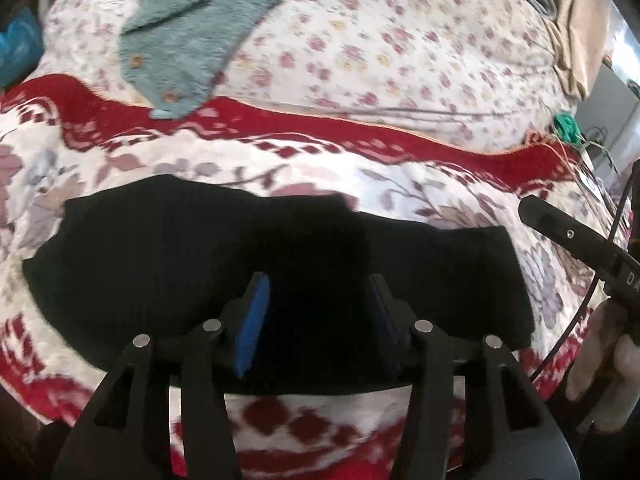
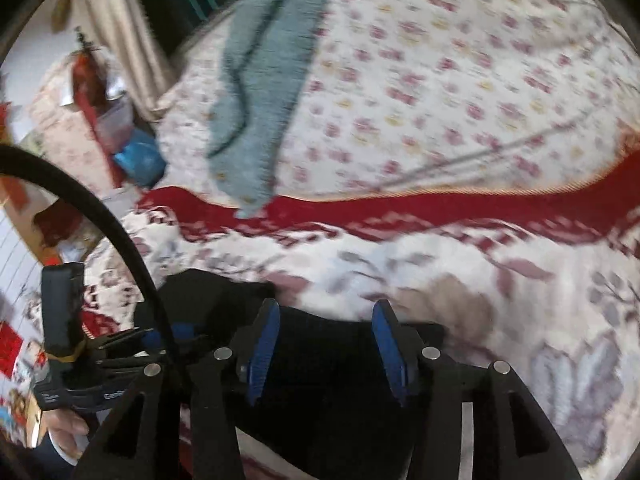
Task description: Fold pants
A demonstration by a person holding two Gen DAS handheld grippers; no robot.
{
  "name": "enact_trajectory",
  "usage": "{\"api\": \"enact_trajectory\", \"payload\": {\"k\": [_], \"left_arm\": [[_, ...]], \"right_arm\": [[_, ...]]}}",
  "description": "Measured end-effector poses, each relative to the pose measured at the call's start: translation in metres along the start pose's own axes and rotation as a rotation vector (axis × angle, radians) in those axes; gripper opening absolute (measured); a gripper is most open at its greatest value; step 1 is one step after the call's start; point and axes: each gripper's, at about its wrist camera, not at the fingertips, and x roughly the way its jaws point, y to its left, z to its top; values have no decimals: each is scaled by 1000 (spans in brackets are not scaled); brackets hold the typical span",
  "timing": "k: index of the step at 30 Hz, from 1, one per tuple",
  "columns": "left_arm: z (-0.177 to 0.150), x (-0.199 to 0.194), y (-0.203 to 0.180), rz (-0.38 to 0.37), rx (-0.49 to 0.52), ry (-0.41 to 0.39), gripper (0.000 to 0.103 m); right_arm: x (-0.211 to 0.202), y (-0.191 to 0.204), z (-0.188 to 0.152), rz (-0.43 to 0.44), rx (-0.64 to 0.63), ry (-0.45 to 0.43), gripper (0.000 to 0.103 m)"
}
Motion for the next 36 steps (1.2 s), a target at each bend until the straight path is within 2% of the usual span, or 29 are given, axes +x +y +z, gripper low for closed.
{"api": "enact_trajectory", "payload": {"k": [5,8,11,15,19,26,30,32,36], "left_arm": [[-4,-14,30,46,-50,-18,49],[-7,-23,50,54,-100,-26,49],[-14,-33,76,34,-194,-34,49],[-32,-44,124,-15,-386,-44,60],[-47,-50,159,-9,-520,-59,60],[-64,-45,189,-37,-649,-53,60],[-67,-32,204,-78,-724,-34,61],[-68,-31,211,-92,-756,-51,61],[-59,-23,217,-103,-755,-46,61]], "right_arm": [[33,43,1,59,-96,53,47],[56,72,-1,106,-161,92,51],[77,98,1,144,-211,126,52],[110,132,5,183,-294,184,52],[141,163,9,219,-369,236,52],[200,207,25,282,-450,347,52],[230,225,36,321,-460,406,53],[244,232,38,321,-476,426,55],[273,248,41,329,-535,486,58]]}}
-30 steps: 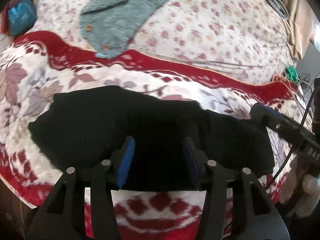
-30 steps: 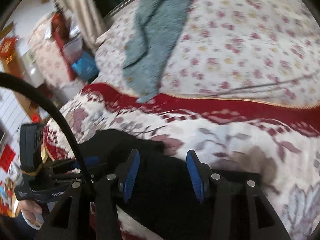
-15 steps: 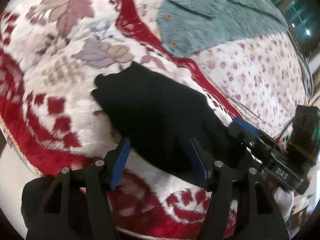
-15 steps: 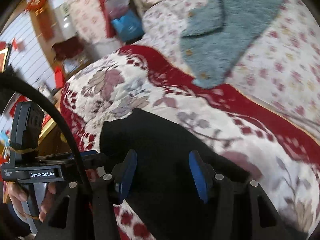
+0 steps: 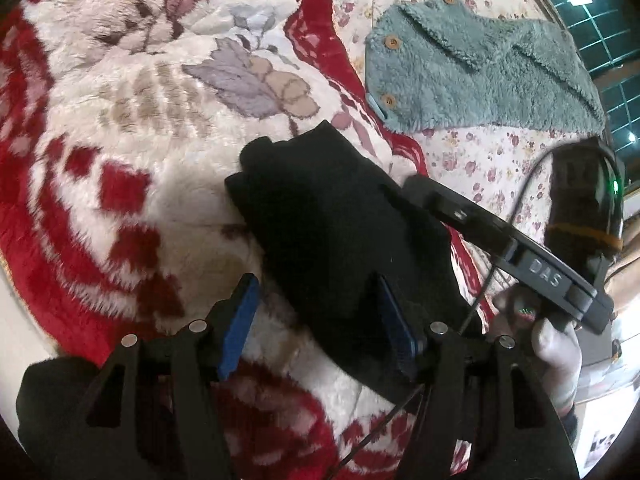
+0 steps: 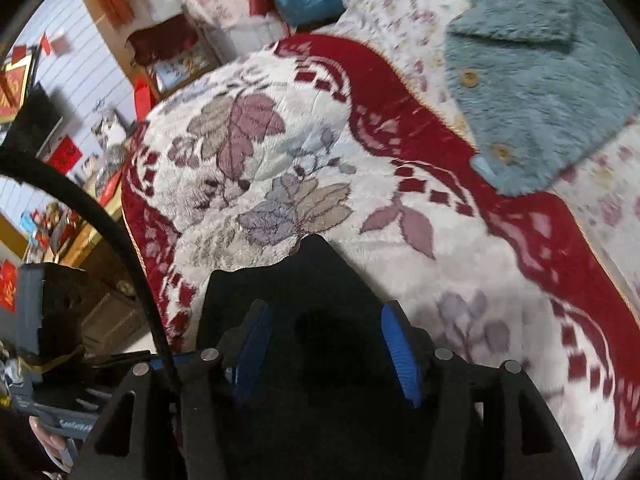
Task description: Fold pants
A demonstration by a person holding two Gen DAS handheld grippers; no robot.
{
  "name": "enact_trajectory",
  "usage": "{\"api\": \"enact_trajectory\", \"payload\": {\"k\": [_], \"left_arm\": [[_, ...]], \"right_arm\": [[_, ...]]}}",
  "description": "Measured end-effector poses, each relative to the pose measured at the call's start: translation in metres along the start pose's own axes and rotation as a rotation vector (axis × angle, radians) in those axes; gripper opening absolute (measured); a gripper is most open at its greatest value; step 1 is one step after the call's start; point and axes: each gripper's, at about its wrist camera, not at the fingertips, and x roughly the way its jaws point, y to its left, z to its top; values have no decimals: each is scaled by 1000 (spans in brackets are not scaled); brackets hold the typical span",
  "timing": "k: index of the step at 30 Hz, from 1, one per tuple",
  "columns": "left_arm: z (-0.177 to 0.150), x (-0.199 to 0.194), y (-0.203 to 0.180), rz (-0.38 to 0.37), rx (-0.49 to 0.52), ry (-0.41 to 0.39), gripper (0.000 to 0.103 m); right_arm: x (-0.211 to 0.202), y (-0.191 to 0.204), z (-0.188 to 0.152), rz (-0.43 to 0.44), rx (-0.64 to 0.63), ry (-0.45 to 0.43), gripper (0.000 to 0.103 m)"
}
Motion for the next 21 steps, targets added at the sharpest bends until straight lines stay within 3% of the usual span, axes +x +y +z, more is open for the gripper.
{"api": "enact_trajectory", "payload": {"k": [4,7,11,13,14,15,18,21], "left_arm": [[5,6,0,-2,4,-7,63],[6,9,3,-26,-10,-12,70],[7,11,3,-37,-3,-42,71],[8,12,2,-45,9,-54,71],[8,12,1,-48,19,-60,66],[9,13,1,-48,26,-66,51],[12,12,1,-46,36,-67,19],[11,-3,-7,-84,72,-100,15]], "right_arm": [[30,-3,16,-1,-42,81,59],[49,-6,25,-10,-60,123,59],[69,-9,33,30,-56,162,59],[77,-6,34,48,-71,163,50],[78,-2,34,52,-88,153,46],[78,2,33,39,-108,137,42],[67,8,30,32,-128,88,19],[37,6,28,84,-98,-4,14]]}}
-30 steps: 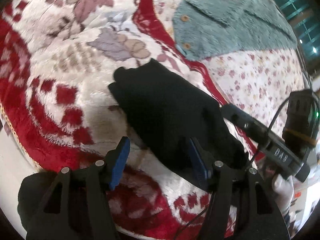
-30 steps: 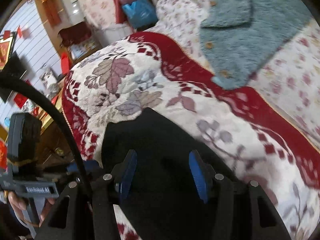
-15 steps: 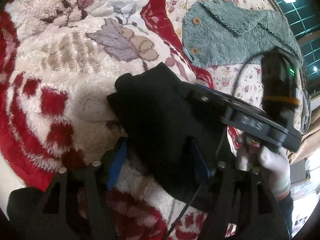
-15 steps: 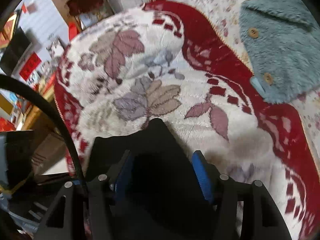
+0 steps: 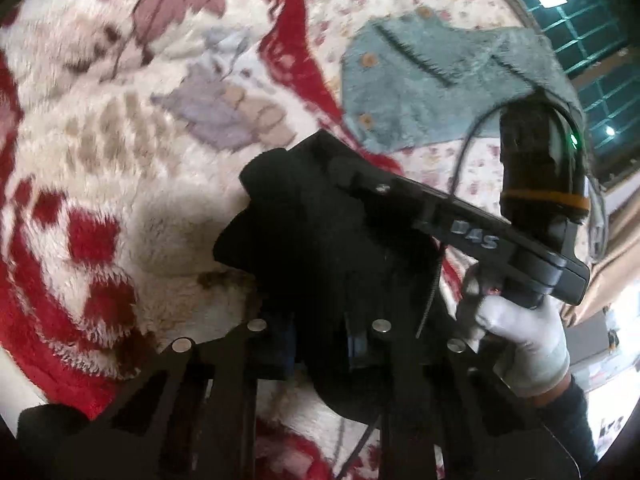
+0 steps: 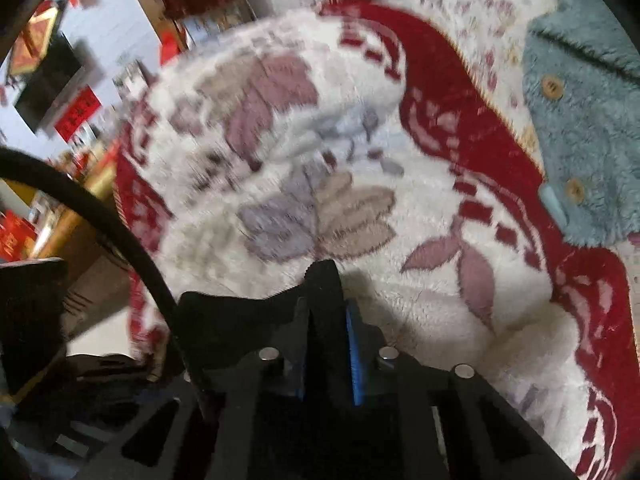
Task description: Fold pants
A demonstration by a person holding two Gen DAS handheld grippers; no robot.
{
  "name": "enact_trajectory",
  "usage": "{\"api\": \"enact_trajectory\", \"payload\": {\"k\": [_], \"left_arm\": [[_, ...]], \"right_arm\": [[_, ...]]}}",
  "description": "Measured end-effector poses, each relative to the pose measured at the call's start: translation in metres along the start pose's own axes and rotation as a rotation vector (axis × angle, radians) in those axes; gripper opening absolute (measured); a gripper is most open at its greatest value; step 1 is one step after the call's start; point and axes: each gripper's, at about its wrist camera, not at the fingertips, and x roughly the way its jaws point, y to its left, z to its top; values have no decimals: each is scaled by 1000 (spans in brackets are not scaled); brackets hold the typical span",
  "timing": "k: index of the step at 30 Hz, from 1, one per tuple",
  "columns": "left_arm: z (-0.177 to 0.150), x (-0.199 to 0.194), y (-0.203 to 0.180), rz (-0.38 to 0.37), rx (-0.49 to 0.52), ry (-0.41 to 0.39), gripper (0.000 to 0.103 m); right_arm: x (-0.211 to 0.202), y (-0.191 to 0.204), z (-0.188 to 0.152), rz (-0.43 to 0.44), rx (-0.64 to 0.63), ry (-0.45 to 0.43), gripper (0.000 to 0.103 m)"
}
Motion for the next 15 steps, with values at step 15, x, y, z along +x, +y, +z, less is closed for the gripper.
{"api": "enact_trajectory", "payload": {"k": [15], "left_arm": [[-16,-43,-89,39,250,-85,13]], "right_arm": [[-135,9,-36,48,117,-317,13]]}}
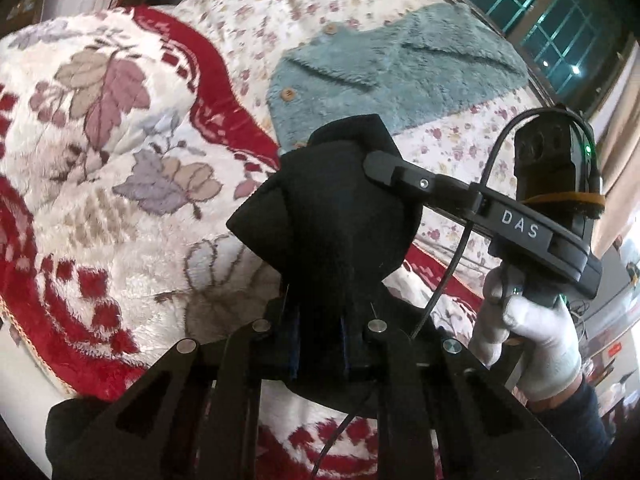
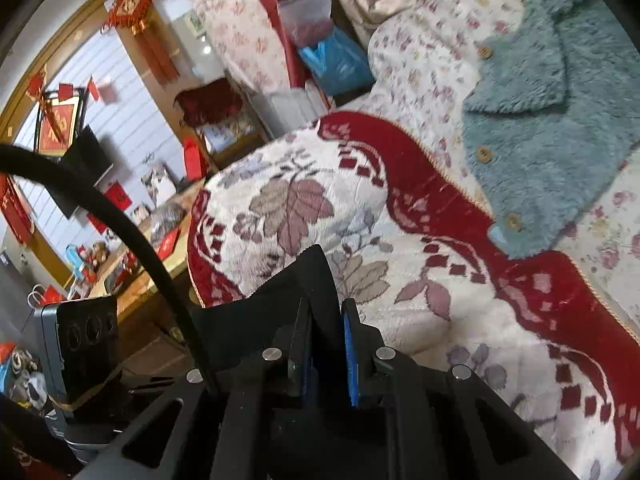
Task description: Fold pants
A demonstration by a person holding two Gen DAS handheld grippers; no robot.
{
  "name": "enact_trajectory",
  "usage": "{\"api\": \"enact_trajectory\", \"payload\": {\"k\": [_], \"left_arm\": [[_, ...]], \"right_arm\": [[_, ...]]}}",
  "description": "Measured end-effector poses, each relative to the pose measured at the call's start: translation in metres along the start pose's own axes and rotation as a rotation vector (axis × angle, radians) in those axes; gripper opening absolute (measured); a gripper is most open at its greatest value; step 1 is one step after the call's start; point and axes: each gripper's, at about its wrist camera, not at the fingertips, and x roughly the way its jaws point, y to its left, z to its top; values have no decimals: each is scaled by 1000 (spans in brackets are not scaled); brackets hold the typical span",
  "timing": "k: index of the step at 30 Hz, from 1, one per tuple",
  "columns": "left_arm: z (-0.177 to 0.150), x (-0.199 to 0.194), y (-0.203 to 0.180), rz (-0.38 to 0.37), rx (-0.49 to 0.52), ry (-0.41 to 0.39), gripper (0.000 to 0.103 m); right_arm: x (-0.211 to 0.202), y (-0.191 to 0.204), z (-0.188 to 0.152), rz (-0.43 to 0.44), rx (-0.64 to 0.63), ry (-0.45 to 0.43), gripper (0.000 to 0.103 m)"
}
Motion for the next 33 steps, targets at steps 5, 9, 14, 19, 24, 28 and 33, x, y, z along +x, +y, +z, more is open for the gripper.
{"api": "enact_trajectory", "payload": {"k": [5,9,14,19,24,28,33], "left_arm": [[-4,-8,-19,-8,47,-3,13],[-8,-19,-42,-52,92,-9,13],[-16,-29,-76,-100,174,-17,13],[-25,-26,-107,-143,225,6,13],[-38,-18,-135,-179,269,44,13],[-49,-10,-155,-202,302,82,13],[-71,7,-181,-222,355,142,13]], "right_arm": [[-33,-2,-12,4,44,-55,13],[-65,-5,-22,3,74,-104,13],[-117,-8,-39,-4,106,-185,13],[-153,-22,-58,-13,158,-224,13],[-186,-37,-82,-39,203,-249,13],[-202,-49,-101,-59,236,-255,13],[-225,-70,-132,-80,303,-281,13]]}}
